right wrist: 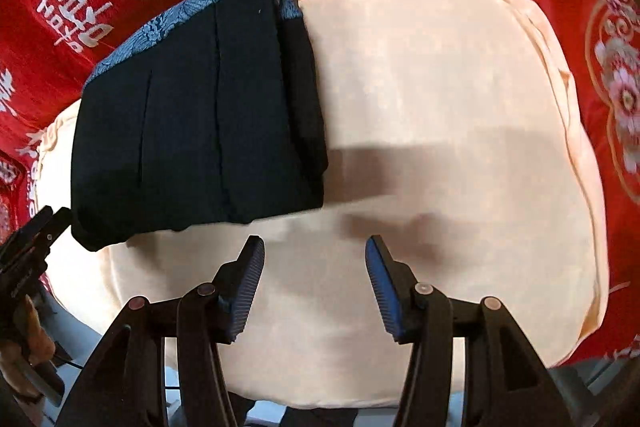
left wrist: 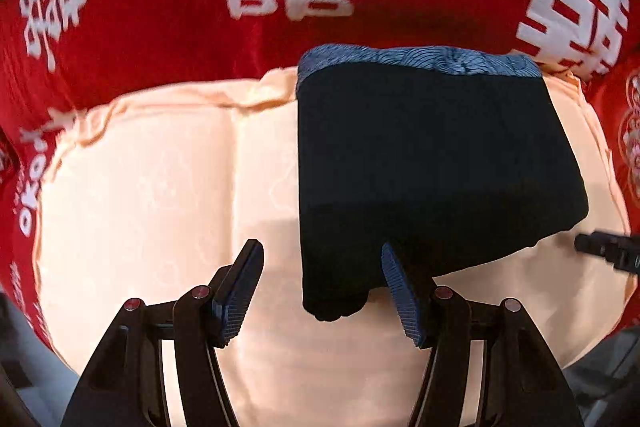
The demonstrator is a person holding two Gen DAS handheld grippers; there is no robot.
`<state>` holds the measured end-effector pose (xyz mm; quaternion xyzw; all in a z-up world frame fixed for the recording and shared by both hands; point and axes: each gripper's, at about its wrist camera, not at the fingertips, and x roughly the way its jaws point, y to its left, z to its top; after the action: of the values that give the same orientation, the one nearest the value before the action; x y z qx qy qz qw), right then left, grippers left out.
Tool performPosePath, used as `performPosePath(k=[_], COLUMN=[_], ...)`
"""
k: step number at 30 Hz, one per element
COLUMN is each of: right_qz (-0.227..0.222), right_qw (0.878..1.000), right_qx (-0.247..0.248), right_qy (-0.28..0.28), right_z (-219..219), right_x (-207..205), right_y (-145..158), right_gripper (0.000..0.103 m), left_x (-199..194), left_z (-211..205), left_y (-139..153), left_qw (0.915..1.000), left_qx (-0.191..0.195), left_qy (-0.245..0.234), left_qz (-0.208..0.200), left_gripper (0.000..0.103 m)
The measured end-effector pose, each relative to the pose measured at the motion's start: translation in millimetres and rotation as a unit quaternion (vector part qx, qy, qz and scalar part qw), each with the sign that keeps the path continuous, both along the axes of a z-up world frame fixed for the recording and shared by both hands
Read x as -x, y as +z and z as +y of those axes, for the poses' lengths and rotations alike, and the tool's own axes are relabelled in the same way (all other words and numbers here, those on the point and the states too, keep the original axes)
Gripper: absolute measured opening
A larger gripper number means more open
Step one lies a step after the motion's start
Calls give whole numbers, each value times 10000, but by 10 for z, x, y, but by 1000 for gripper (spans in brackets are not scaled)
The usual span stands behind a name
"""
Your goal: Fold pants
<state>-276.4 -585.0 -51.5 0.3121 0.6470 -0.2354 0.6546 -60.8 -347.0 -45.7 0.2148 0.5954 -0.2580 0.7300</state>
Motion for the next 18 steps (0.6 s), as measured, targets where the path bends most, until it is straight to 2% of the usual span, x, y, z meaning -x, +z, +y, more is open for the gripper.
performPosePath(k=[4, 8, 10, 16, 18], right_qz=[-30, -61, -59, -61, -108], right_qw=[9999, 9999, 9999, 9998, 9998], right_qx=[-70, -84, -90, -113, -101], right_qy=[-112, -99, -100, -122, -125], right_z=[111, 192, 237, 296, 321], right_x=[15, -3, -18, -38, -61], right_y=[35, 62, 74, 149, 187], right_gripper=[57, 58, 59, 68, 75], left_x=[-68, -112, -150, -251, -292], left_z=[57, 98, 110, 173, 185], left_y=[-69, -69, -66, -35, -66], left_qw=[9994, 9991, 9992, 9991, 9990], left_qx=[21, 59, 71, 126, 78], left_qy=[52, -10, -10, -12, 13], left_qz=[345, 411, 400, 392, 447], left_gripper=[63, 63, 87, 87, 87])
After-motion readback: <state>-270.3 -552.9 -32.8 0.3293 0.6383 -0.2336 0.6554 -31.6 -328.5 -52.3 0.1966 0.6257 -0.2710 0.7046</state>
